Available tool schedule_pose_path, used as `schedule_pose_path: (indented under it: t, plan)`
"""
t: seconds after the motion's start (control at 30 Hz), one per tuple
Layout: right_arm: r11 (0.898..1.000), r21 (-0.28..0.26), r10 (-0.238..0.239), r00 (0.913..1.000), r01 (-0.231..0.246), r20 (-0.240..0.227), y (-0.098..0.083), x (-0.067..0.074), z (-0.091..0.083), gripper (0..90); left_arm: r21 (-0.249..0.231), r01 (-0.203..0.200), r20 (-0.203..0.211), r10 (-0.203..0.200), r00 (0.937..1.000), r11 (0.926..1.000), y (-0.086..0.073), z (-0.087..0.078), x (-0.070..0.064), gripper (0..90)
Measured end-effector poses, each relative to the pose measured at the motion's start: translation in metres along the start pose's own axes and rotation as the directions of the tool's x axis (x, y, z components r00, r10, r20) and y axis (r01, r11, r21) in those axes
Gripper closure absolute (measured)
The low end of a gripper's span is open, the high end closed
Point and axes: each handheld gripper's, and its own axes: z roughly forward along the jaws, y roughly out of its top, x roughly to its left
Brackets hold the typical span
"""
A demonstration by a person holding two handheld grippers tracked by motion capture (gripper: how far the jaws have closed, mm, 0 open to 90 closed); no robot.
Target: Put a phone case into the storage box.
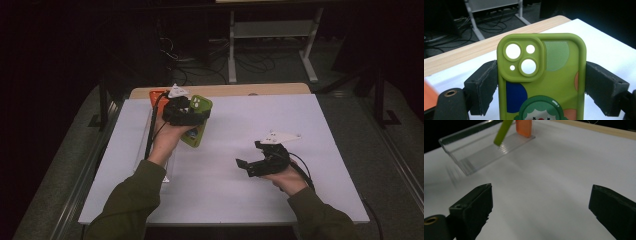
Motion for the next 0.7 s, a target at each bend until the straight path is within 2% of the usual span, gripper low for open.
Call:
schedule_pose_path:
  t: [0.17,0.33,0.57,0.7]
  plan:
    - [0.999,-0.042,0.017,0.9998,-0.018,-0.009,0.012,0.003,0.008,6.7,0.002,-0.012,0.029,0.012,0.9995,0.9999,0.001,0.007,-0.017,16.3]
    - [0.996,-0.074,0.041,0.9990,-0.042,-0.018,0.019,0.005,0.015,12.3,-0.006,-0.010,0.057,0.010,0.9983,0.9999,0.001,0.012,-0.031,16.3]
    - [0.992,-0.098,0.071,0.9971,-0.074,-0.027,0.025,0.005,0.028,13.7,-0.007,-0.025,0.079,0.025,0.9965,0.9997,0.001,0.017,-0.045,16.3]
    - [0.987,-0.122,0.097,0.9942,-0.102,-0.047,0.027,0.007,0.036,17.7,-0.014,-0.015,0.090,0.016,0.9958,0.9998,0.001,0.019,-0.052,16.3]
